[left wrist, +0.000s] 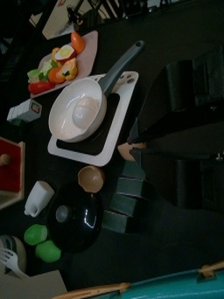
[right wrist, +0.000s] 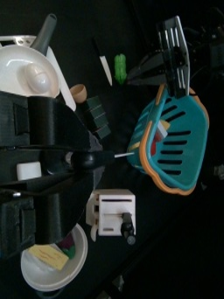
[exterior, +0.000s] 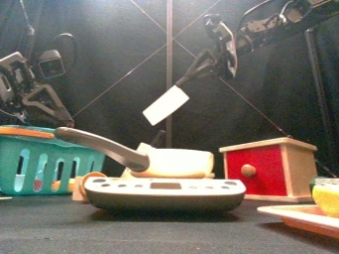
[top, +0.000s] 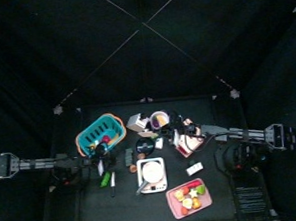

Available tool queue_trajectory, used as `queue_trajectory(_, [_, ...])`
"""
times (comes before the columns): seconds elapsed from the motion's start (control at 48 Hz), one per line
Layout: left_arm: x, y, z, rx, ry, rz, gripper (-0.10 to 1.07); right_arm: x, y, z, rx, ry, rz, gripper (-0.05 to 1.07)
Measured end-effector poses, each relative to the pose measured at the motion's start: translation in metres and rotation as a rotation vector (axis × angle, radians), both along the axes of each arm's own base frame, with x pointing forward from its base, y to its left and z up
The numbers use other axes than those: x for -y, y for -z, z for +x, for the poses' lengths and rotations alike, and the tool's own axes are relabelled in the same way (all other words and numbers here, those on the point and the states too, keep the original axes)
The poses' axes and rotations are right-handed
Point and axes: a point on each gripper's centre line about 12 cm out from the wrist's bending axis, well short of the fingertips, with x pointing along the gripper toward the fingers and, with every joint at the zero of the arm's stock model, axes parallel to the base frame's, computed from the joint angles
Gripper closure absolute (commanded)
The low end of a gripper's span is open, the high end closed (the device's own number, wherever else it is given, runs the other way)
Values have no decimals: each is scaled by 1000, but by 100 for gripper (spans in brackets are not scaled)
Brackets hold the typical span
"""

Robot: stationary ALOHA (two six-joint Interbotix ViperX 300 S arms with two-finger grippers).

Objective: Grab cleaver with other hand

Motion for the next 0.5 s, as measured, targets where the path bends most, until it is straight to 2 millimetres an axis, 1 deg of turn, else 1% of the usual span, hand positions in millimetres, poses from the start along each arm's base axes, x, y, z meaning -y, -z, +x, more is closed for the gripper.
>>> queue_trajectory(0.042, [1, -1, 1, 8, 14, 15, 39, -4, 4, 0, 12, -11, -4, 54])
queue_trajectory(0.062, [2, -3, 2, 27, 34, 39, 39, -10, 10, -1, 16, -27, -5, 54])
queue_trajectory(0.104, [3, -7, 4, 54, 56, 66, 39, -16, 12, -1, 28, -43, -9, 54])
queue_trajectory(0.167, [6, -19, 9, 127, 97, 117, 39, -30, 16, -3, 59, -81, -17, 54])
queue_trajectory(0.208, [9, -28, 12, 194, 133, 155, 38, -42, 18, -4, 92, -116, -26, 54])
queue_trajectory(0.354, [18, -45, 19, 318, 188, 198, 37, -67, 17, -5, 190, -191, -55, 54])
queue_trajectory(0.396, [20, -48, 22, 328, 193, 194, 34, -75, 15, -5, 219, -217, -64, 54])
queue_trajectory(0.458, [23, -49, 30, 325, 199, 185, 29, -81, 14, -5, 250, -245, -87, 54])
queue_trajectory(0.5, [26, -48, 35, 318, 208, 178, 24, -85, 15, -4, 265, -263, -102, 54])
